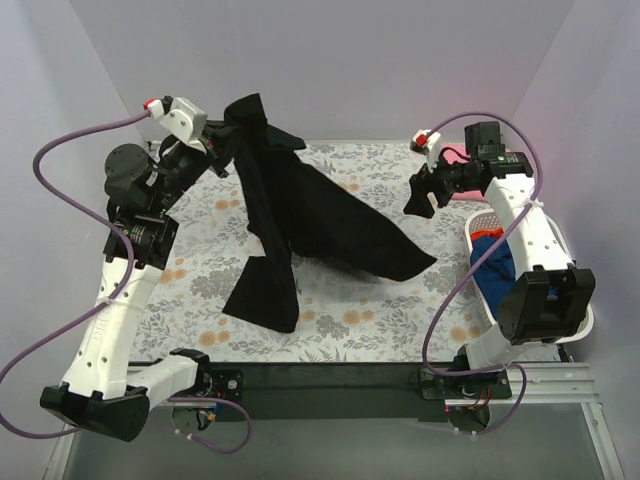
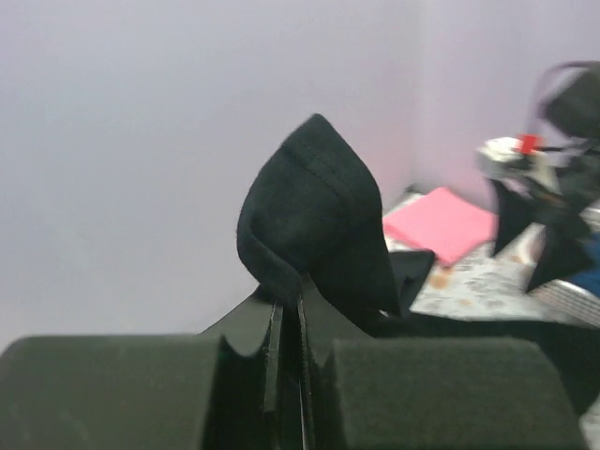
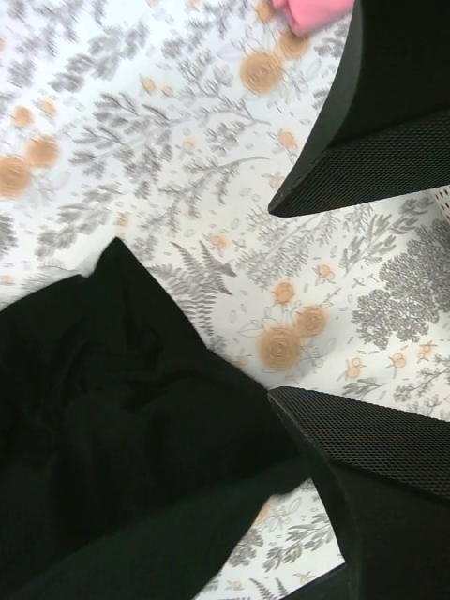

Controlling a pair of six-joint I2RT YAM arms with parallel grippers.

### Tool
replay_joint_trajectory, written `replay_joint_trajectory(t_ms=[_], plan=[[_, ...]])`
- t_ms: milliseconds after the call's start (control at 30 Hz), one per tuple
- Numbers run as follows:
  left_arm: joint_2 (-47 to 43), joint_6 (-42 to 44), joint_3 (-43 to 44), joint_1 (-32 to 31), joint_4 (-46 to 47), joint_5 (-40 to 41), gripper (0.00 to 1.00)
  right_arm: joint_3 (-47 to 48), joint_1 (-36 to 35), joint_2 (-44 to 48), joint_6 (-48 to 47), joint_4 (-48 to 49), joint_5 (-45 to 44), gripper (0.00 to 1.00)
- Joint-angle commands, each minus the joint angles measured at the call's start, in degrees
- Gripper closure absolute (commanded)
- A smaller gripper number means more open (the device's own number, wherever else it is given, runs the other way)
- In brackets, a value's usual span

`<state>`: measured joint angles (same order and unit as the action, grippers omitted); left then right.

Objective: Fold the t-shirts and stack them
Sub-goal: Flatten the tshirt out

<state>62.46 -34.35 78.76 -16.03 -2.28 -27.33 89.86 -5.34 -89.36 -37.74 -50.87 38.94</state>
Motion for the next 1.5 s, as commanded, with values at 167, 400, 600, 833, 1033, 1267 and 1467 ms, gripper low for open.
replay_joint_trajectory(t_ms=[167,400,600,833,1033,1267,1467], plan=[[1.88,2.35,-13.88,10.49,-6.42,3.7,1.0,-11.1,-0.37,2.52,-6.12,-2.03,-2.29,0.21],[3.19,2.53,-19.96,12.87,-5.89,2.46,1.0,-19.28,-3.96,2.27,-3.67,-2.65,-1.68,0.27],[4.16,2.88,-19.79,14.1,-6.68,2.2,1.0,-26.84,-16.95,2.09,3.01,0.4,-1.32,0.4],[3.99,2.18,-19.79,14.63,-6.86,0.53,1.0,-33.34,-23.92,0.07,11.18,10.6,-8.08,0.4],[3.2,2.79,-20.75,14.63,-6.86,0.44,1.0,-36.51,-29.28,-1.52,16.1,17.47,-12.83,0.38],[2.76,3.5,-20.4,14.71,-7.21,0.7,1.0,-38.62,-36.48,-3.36,16.82,20.99,-23.28,0.39],[2.06,3.59,-20.4,14.8,-7.12,1.4,1.0,-41.35,-44.4,-6.61,16.91,23.27,-34.25,0.48]])
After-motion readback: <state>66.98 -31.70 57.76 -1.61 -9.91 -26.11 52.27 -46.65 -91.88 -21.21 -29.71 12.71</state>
